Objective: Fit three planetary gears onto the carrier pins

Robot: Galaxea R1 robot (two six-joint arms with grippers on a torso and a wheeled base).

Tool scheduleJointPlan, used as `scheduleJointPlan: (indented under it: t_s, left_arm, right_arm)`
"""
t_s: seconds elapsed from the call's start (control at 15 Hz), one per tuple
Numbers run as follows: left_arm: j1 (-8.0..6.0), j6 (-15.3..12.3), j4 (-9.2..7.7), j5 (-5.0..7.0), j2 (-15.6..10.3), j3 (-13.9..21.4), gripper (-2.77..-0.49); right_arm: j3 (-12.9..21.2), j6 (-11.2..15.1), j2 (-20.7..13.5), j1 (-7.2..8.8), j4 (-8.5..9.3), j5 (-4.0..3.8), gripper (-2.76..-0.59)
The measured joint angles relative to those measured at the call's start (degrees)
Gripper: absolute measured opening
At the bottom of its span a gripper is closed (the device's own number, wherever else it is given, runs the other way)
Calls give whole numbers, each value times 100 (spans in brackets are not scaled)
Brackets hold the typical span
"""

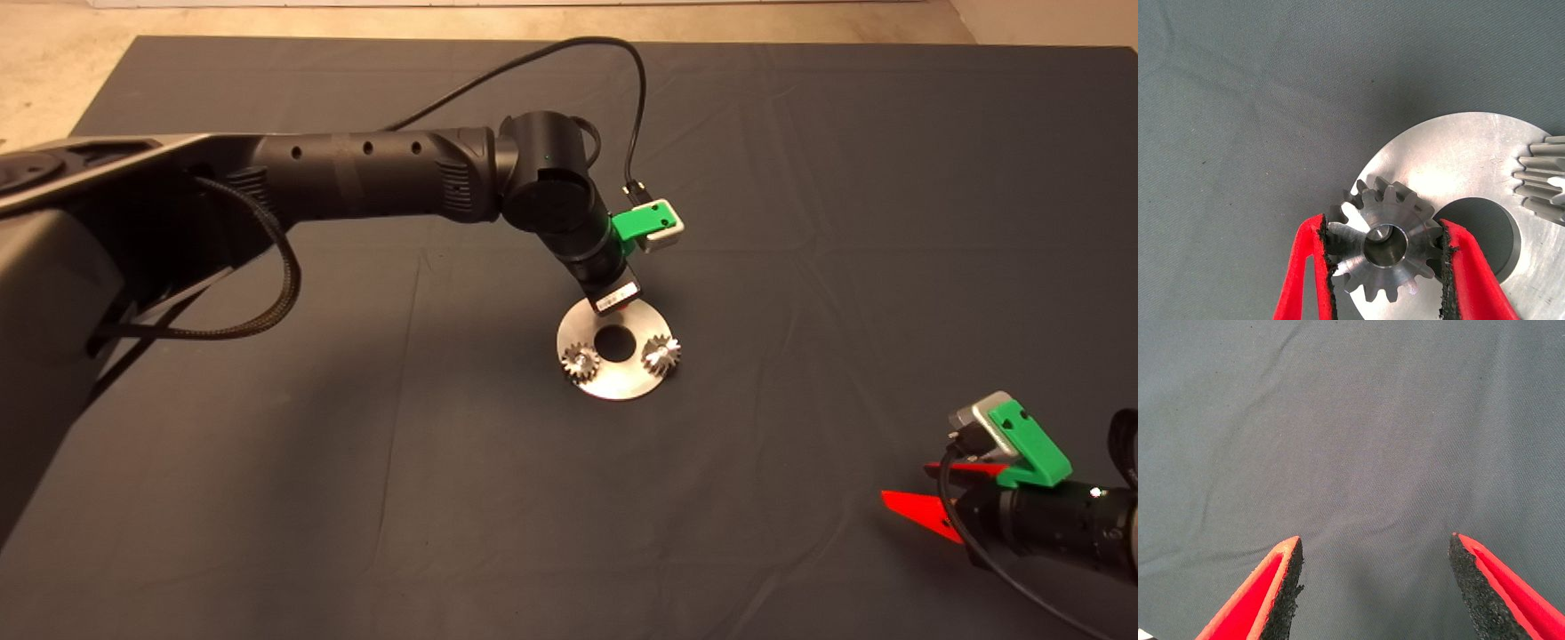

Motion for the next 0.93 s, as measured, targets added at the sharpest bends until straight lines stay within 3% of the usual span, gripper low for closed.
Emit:
scheduleJointPlan:
  t_s: [0.4, 0.93]
  left_arm:
    - [-360, 0, -78, 12, 0, 1, -266]
    - [-372, 0, -166, 2, -20, 1, -266]
  right_arm:
    - [0, 0, 3, -1, 0, -3, -173]
    - [0, 0, 3, 0, 0, -1, -173]
